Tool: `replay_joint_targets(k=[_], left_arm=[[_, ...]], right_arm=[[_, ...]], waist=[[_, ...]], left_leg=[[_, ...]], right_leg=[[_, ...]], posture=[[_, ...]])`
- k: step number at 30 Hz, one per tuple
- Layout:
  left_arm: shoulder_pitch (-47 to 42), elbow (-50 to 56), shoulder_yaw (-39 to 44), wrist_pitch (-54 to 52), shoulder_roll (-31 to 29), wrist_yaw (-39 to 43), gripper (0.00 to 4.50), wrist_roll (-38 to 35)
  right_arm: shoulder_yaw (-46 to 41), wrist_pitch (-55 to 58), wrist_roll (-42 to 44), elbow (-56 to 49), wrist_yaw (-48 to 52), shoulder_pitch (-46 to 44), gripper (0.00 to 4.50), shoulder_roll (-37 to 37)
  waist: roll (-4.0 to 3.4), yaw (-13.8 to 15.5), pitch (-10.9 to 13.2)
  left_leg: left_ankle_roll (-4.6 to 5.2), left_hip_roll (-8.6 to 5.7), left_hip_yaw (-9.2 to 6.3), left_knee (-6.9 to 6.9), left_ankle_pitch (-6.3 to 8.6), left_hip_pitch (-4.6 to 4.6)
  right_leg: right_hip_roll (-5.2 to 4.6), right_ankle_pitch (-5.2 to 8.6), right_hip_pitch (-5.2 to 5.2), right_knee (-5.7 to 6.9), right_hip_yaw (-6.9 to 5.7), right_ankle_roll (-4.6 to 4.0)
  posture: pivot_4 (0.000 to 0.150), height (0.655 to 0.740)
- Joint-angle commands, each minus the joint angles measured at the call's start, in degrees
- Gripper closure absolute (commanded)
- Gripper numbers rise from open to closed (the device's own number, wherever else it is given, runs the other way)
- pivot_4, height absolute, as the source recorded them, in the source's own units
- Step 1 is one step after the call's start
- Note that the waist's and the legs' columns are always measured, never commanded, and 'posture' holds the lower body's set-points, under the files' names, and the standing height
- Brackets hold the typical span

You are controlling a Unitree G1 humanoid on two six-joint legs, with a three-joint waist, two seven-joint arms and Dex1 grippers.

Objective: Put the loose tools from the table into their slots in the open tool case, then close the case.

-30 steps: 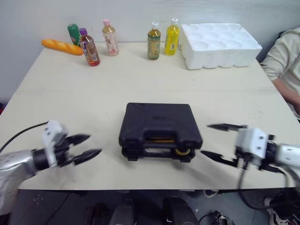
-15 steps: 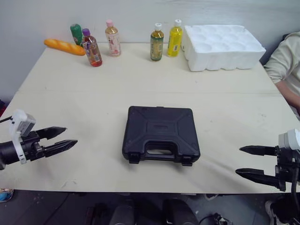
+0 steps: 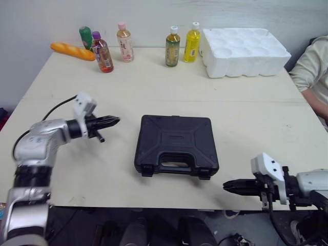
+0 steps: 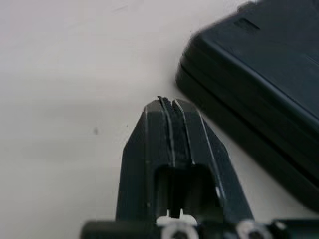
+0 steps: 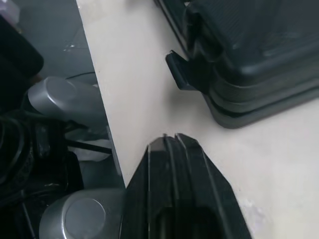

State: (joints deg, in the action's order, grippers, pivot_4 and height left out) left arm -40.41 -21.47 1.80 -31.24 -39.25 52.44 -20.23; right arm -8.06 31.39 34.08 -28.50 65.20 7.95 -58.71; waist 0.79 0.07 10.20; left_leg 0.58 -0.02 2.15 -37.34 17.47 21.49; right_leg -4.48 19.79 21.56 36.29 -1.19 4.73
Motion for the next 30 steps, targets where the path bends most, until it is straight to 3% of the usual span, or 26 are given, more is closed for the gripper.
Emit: replay_joint_targets(k=[1,8,16,18,24,30], left_arm=[[-7.06,-10.75,-3.21,6.84,3.04,-0.38,4.47,5.45],[-21.95,-34.98,-6.86,20.11,11.54,-0.60,4.47,13.53],[-27.35,-46.25,-6.80,28.39,16.54,1.31,4.47,17.46],[-27.41,-46.96,-6.77,29.29,16.57,2.57,4.47,17.98],[-21.92,-41.26,-7.89,29.49,13.59,19.57,4.47,17.29],[-12.40,-26.77,-6.08,21.27,10.19,27.75,4.47,13.11]], right_arm=[[3.80,-0.59,-2.07,1.09,-0.16,-2.98,4.45,1.14],[9.45,0.17,-4.89,4.88,-1.44,-10.00,4.45,4.29],[8.11,-0.64,-6.02,7.23,-2.49,-11.17,4.45,5.27],[7.68,-0.72,-6.20,7.68,-2.97,-11.59,4.45,5.55],[0.97,-0.11,-5.59,12.62,-5.69,-13.64,4.45,4.87],[1.92,-1.61,-11.46,18.91,-8.48,-16.43,4.45,4.42]], waist=[[0.06,-0.07,0.03],[0.59,0.10,0.32],[0.61,0.05,0.33],[0.61,0.08,0.33],[0.61,-0.07,0.33],[0.60,-0.25,0.33]], left_leg=[[0.02,-0.01,0.03,-0.05,-0.01,0.02],[0.13,-0.02,0.05,-0.54,0.03,0.14],[0.18,-0.01,0.03,-0.77,0.10,0.60],[0.16,-0.03,0.08,-0.93,0.06,0.93],[0.14,-0.07,0.22,-0.92,-0.01,0.95],[0.15,-0.04,0.18,-0.87,-0.01,0.97]], right_leg=[[0.03,-0.01,0.01,0.16,-0.01,0.01],[-0.01,-0.02,0.04,0.24,-0.03,0.09],[-0.01,-0.07,0.39,0.51,-0.10,0.18],[-0.02,-0.08,0.80,0.77,-0.06,0.20],[-0.03,-0.08,0.91,0.92,-0.11,0.20],[-0.05,-0.08,0.93,0.92,-0.01,0.19]], posture=[[0.150,0.7400],[0.150,0.7400],[0.150,0.7400],[0.150,0.7400],[0.150,0.7400],[0.150,0.7400]])
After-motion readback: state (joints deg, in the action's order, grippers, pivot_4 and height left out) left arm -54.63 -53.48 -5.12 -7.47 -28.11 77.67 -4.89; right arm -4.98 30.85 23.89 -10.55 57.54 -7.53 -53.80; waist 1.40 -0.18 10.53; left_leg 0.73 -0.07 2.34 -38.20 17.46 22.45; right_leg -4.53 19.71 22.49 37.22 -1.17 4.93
